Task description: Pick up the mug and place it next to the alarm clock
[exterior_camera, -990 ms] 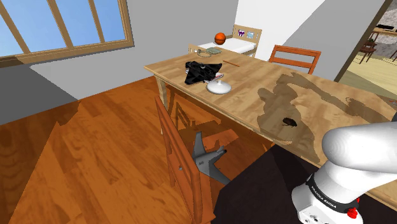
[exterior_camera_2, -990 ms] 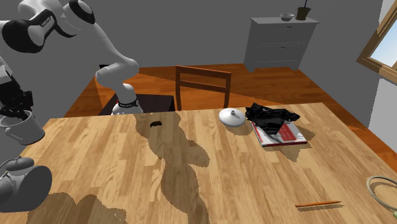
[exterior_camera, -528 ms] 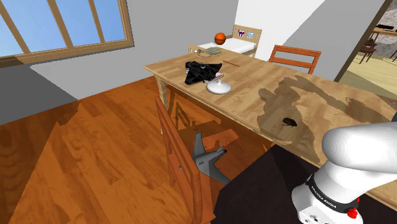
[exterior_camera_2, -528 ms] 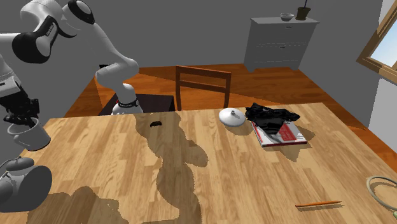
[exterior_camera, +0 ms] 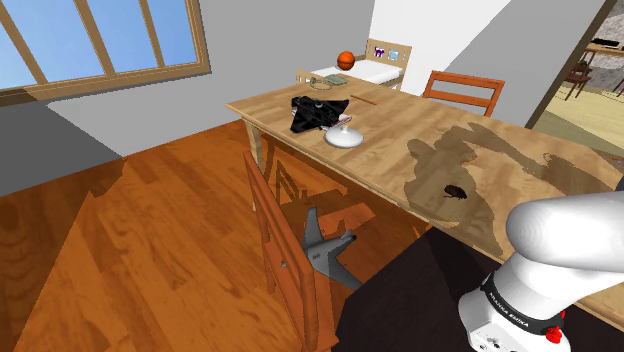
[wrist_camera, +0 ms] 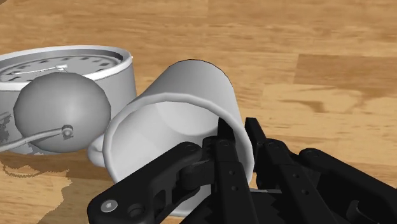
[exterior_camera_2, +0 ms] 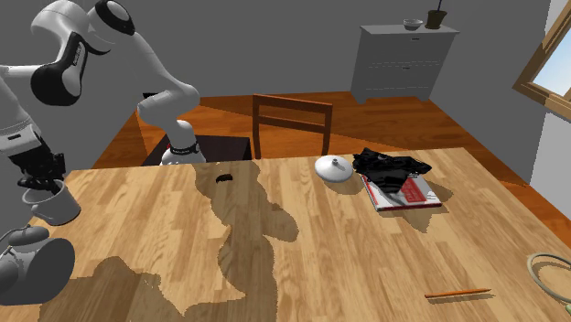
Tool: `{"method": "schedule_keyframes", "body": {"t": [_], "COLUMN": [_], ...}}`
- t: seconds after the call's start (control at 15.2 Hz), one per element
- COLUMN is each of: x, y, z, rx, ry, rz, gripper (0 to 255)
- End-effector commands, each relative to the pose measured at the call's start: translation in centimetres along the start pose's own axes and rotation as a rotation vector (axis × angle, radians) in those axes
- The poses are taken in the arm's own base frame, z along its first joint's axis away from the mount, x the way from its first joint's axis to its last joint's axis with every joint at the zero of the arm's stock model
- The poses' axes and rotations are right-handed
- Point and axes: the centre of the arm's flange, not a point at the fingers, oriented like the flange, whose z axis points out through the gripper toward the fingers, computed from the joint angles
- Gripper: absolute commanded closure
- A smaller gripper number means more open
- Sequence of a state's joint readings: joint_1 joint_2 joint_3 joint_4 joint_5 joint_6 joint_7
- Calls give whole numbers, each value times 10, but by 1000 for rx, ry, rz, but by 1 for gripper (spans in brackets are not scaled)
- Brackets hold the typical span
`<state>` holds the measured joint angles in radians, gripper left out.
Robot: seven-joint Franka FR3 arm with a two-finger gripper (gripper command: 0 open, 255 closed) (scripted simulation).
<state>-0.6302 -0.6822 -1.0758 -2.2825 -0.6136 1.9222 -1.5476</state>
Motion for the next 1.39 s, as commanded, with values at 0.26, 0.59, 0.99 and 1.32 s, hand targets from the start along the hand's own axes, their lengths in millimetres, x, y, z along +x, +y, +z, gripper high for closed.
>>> {"method": "schedule_keyframes", "body": {"t": [0.26, 0.59, 0.99, 1.32], "x": [-2, -2, -2, -2], "y": [-3, -5, -7, -7], "z": [33, 59, 91, 100], "rx": [-1, -1, -1, -1], "ry": [0, 0, 0, 0], "rz": [0, 0, 0, 0], "gripper": [255, 255, 255, 255]}}
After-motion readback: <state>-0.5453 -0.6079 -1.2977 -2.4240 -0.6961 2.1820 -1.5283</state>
